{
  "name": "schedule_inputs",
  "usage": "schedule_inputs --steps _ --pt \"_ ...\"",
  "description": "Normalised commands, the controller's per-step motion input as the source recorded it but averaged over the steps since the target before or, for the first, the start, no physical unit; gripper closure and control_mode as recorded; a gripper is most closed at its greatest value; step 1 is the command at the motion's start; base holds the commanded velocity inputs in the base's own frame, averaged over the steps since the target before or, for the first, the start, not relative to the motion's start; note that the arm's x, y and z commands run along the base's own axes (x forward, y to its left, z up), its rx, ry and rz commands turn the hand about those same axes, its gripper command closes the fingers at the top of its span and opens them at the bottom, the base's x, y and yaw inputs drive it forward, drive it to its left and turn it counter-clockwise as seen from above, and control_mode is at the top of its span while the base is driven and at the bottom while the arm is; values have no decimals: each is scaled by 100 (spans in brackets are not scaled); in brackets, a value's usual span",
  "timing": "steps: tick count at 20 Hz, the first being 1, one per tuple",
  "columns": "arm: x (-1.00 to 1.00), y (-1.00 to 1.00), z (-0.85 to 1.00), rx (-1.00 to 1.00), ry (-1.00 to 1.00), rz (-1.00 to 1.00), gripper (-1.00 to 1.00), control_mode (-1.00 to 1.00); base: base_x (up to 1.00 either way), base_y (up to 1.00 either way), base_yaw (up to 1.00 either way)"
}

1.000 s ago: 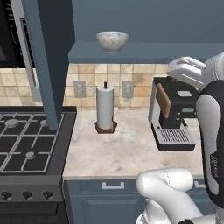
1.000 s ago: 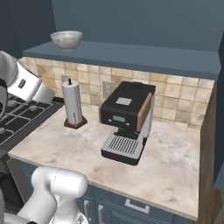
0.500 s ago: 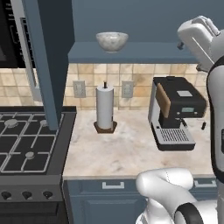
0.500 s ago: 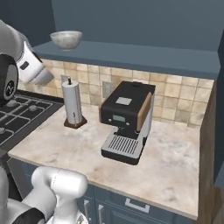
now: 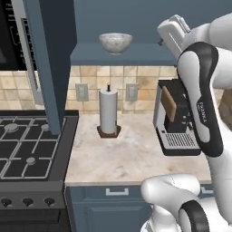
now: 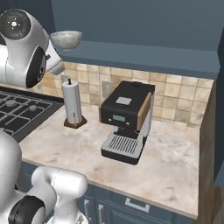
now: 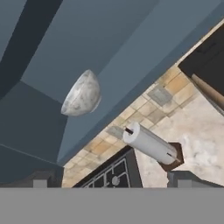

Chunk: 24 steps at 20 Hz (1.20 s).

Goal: Take the smaller bowl and place it next to the appetizer plate on the dining counter , and place the larger bowl next to the plate with cooked food.

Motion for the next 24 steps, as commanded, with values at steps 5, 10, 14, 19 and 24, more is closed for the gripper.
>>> schedule_inputs --steps 5,10,14,19,24 --pt "99 18 0 1 3 5 -100 -100 0 0 0" --pt "80 1 0 5 -3 5 -100 -100 0 0 0" --pt "88 1 -1 7 0 3 -100 -100 0 0 0" --pt "89 12 -1 5 3 0 -100 -100 0 0 0" --pt "86 17 -3 0 3 0 -100 -100 0 0 0"
